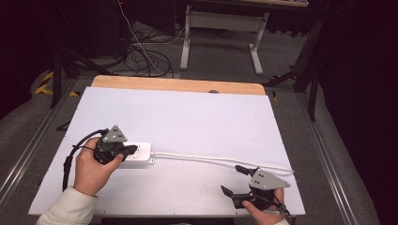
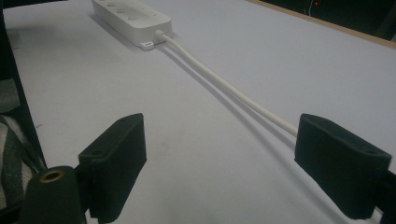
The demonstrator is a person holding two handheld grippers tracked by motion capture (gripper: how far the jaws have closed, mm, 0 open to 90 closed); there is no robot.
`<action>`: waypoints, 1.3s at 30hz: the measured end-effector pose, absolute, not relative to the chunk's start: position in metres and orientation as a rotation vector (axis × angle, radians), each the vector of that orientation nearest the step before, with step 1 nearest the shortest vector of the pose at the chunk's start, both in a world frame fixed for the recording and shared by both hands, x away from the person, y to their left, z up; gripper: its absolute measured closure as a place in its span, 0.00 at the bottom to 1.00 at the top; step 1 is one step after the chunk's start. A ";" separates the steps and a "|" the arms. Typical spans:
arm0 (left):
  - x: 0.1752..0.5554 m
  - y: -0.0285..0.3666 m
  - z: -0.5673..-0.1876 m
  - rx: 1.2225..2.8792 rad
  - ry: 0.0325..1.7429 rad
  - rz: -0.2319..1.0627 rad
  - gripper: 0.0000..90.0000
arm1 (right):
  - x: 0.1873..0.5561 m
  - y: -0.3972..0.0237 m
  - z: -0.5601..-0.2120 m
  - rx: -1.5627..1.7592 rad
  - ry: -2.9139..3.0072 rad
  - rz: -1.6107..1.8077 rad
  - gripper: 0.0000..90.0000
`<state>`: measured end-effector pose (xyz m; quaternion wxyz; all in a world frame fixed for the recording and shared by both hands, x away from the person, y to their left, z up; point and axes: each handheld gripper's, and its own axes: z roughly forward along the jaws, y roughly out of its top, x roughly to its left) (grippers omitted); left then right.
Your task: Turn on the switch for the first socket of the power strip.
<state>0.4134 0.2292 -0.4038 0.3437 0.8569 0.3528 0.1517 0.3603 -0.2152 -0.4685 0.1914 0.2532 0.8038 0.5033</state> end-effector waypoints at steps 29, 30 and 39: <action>0.354 0.262 -0.403 1.885 0.653 0.502 0.16 | 0.359 -0.219 -0.466 0.698 2.243 1.428 0.19; 0.352 0.264 -0.406 1.879 0.654 0.510 0.15 | 0.358 -0.218 -0.466 0.699 2.244 1.428 0.19; 0.341 0.278 -0.426 1.830 0.682 0.507 0.11 | 0.359 -0.217 -0.467 0.690 2.255 1.426 0.19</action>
